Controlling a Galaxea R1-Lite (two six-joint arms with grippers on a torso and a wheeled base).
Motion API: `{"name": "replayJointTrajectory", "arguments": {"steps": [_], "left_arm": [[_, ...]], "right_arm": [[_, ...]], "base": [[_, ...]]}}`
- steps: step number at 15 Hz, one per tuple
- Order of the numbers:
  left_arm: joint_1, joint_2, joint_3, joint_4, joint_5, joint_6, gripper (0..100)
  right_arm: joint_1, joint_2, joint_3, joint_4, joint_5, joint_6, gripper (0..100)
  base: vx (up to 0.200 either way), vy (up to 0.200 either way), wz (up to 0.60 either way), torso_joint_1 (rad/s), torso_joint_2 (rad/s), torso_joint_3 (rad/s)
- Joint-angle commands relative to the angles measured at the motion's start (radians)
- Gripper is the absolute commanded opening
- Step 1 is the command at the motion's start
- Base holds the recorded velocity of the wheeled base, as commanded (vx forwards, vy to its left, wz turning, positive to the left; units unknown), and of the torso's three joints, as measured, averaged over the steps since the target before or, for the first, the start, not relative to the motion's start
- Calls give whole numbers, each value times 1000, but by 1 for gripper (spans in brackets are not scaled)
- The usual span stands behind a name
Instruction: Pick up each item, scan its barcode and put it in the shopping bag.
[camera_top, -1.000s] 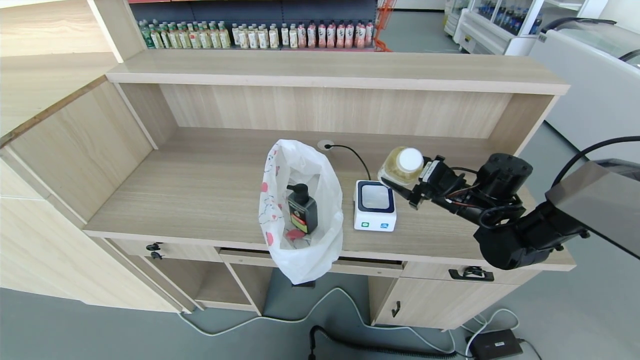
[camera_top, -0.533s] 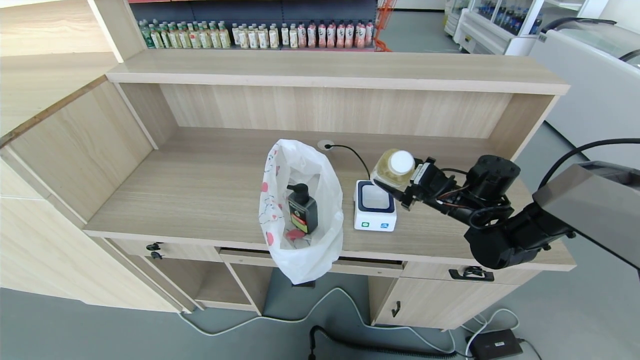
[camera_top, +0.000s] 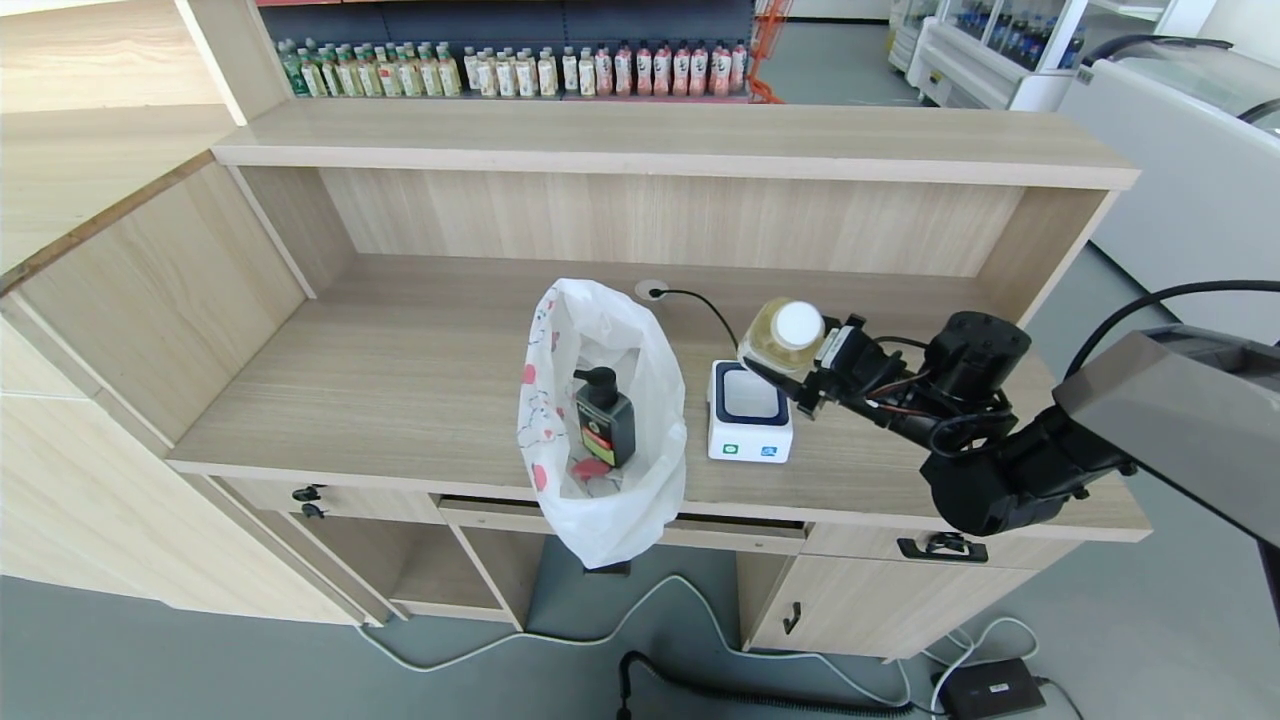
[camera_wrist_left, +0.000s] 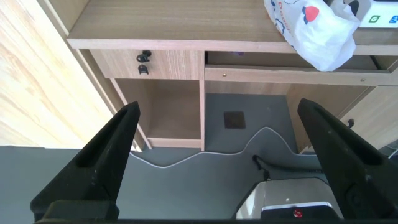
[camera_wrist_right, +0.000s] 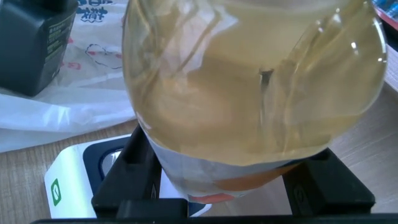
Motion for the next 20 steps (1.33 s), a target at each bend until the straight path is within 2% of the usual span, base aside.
{"name": "replayJointTrajectory", "arguments": {"steps": [1, 20], "left_arm": [[0, 0, 0, 0, 0, 0, 100], [0, 0, 0, -2, 0, 0, 100]], "right_arm": [[0, 6, -1, -1, 1, 0, 0], [6, 32, -7, -4, -3, 6, 0]], "base": [[0, 0, 0, 0, 0, 0], [0, 0, 0, 0, 0, 0]]}}
